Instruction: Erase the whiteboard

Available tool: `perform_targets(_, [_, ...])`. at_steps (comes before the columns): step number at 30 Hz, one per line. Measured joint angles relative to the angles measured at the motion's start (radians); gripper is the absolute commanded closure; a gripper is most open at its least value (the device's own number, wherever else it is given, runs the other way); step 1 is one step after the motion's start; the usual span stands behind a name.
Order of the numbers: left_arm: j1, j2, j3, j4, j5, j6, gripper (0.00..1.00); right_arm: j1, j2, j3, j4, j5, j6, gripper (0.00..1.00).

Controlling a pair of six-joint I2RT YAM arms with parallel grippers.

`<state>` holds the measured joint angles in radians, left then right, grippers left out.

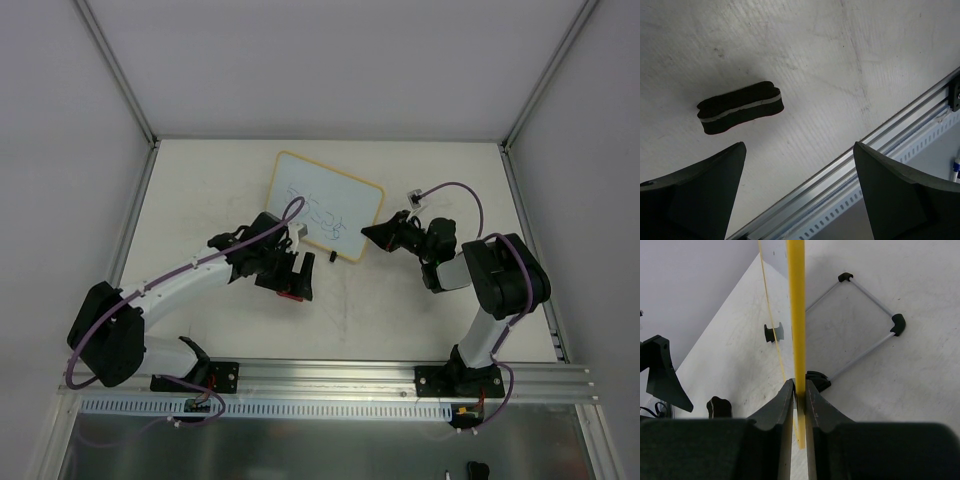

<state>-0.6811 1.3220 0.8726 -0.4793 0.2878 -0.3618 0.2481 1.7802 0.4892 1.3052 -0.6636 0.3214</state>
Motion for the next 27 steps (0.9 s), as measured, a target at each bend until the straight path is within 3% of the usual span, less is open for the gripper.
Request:
perform_targets(15, [0.0,0.072,-0.039,0.083,0.071,-0.036,0.08,0.0,0.0,0.0,0.0,-0.001,0.0,0.9])
perform_targets(27, [0.002,0.135,-0.023,0.12,0.014,-0.039,0.08,-0.002,0.0,0.0,0.0,-0.006,0.005,0.91])
